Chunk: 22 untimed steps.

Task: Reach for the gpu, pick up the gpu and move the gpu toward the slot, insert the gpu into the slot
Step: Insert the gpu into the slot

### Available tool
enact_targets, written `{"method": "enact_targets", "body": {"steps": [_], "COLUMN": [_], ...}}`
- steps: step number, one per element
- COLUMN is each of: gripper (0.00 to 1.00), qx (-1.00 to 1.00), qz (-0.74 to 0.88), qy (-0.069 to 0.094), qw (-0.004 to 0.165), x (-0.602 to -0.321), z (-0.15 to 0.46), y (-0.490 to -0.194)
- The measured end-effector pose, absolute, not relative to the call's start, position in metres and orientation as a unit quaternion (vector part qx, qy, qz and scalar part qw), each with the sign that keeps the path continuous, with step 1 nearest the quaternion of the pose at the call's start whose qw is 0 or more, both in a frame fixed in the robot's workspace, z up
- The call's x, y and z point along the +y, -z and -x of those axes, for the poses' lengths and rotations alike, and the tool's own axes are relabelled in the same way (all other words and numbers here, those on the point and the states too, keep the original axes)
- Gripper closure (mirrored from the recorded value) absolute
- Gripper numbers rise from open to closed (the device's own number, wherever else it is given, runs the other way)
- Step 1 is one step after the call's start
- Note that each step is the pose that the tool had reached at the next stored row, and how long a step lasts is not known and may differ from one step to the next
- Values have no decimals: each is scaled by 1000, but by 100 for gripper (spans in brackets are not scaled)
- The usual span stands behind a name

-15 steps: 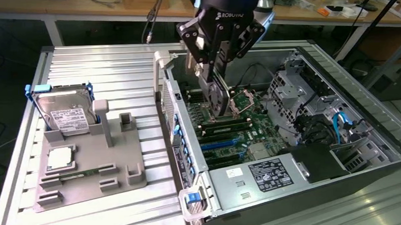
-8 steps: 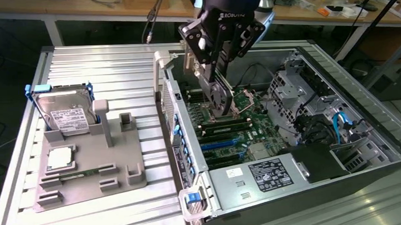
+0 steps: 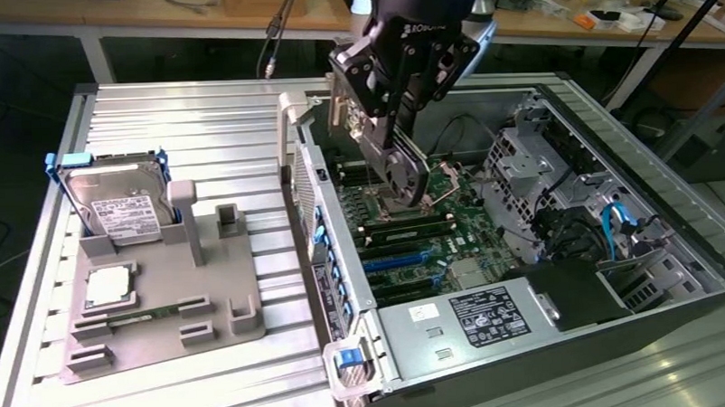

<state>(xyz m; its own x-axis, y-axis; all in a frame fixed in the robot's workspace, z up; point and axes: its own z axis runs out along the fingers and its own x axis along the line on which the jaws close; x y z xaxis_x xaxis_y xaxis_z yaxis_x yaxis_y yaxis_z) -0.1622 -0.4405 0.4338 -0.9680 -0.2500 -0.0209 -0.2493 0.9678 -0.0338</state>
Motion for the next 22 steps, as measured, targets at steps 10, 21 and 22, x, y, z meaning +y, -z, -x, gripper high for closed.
{"method": "enact_targets", "body": {"steps": [10,21,22], "gripper": [73,73,73], "qx": [981,968,967], "qz": [194,249,255], "qy": [15,14,14], "qw": [14,14,14], "x": [-441,-441,-441], "z": [159,147,147], "y": [-434,-433,-433]}}
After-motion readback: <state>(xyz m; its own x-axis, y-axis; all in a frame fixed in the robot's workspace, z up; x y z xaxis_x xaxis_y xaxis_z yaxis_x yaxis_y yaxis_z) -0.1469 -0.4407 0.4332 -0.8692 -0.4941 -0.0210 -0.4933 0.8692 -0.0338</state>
